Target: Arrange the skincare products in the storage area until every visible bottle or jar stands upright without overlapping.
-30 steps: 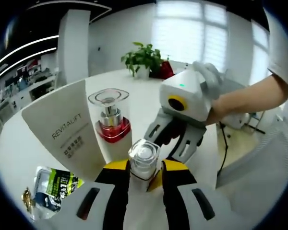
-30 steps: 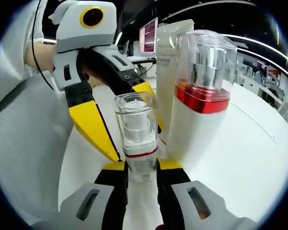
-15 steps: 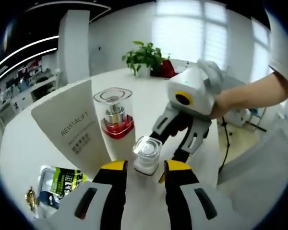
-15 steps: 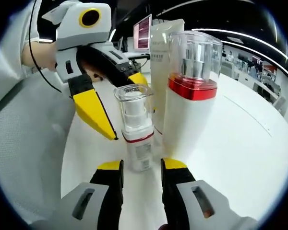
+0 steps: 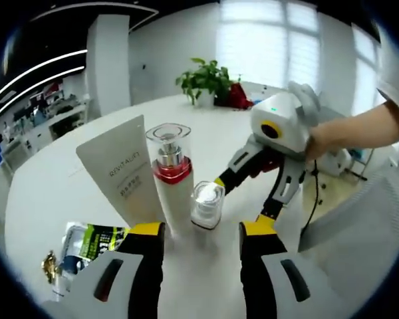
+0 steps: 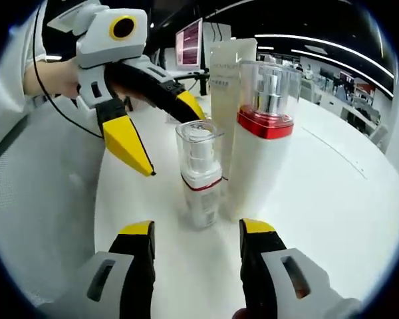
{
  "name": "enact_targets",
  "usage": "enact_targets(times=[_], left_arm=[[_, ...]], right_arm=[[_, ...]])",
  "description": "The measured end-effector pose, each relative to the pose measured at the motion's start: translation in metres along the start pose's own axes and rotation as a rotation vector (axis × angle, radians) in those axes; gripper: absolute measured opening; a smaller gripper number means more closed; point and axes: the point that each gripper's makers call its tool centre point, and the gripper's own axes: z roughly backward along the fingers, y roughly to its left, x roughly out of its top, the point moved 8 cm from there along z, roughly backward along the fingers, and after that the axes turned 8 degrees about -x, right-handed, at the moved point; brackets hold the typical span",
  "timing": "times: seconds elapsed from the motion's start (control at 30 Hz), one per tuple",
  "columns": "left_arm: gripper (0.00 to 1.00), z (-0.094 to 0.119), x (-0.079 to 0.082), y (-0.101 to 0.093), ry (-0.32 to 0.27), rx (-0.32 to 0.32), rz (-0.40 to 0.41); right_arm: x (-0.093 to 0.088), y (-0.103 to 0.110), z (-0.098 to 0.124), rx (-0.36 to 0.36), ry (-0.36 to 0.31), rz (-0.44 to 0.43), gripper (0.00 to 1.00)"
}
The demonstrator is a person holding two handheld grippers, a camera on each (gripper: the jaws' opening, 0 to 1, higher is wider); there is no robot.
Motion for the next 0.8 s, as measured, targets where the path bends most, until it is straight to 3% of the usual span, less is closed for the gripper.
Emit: enact_targets(times=[0.53, 0.8], left_arm=[[0.49, 0.032, -0.012, -0.003, -0.028, 0.068, 0.065], [0.54, 0.064, -0.019, -0.001, -0.075, 0.122, 0.143]], right_arm=[[0.008, 0.013, 0.016, -0.053, 0.013, -0.029, 0.62], [0.012, 0.035, 0.023, -0.094, -0.039, -0.163, 0.67]])
